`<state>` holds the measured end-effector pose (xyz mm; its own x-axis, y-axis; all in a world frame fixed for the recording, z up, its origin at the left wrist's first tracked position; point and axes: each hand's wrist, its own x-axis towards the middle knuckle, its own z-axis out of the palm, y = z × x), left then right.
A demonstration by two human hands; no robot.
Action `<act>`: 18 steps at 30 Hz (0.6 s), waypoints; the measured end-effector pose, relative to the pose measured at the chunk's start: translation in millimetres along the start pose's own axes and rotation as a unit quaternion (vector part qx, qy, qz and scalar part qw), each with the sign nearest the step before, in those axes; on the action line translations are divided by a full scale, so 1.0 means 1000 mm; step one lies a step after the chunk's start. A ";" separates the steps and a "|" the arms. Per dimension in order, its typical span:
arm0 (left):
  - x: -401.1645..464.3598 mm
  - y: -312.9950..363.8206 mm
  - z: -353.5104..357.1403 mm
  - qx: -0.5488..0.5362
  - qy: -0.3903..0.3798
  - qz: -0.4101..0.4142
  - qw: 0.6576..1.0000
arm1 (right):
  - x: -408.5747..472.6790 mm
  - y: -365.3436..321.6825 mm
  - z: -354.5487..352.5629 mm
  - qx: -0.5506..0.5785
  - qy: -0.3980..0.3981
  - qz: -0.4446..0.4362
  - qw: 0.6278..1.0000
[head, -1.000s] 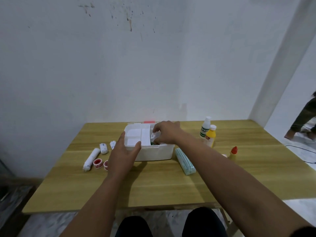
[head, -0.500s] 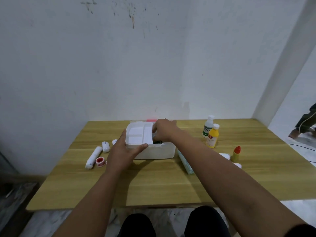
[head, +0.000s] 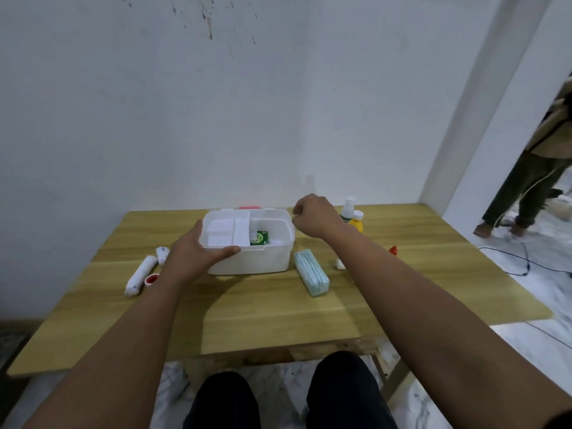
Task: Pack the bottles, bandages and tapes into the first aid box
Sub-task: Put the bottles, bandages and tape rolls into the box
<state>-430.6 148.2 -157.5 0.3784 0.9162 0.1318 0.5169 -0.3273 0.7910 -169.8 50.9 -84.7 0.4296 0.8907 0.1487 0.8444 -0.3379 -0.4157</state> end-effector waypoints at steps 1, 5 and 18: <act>0.001 -0.001 -0.001 0.002 -0.005 0.004 1.000 | -0.005 0.004 -0.002 -0.028 -0.022 0.020 0.999; -0.003 -0.001 -0.004 -0.008 -0.012 0.010 1.000 | -0.033 0.008 -0.003 -0.114 -0.129 0.068 0.983; -0.002 0.005 -0.003 -0.007 -0.022 -0.004 1.000 | -0.043 -0.002 -0.038 -0.171 -0.153 0.112 0.967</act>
<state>-431.0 145.5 -152.5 0.4084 0.9073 0.1000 0.5085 -0.3171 0.8005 -177.9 1.9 -55.9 0.5437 0.8141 -0.2042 0.8199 -0.5671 -0.0779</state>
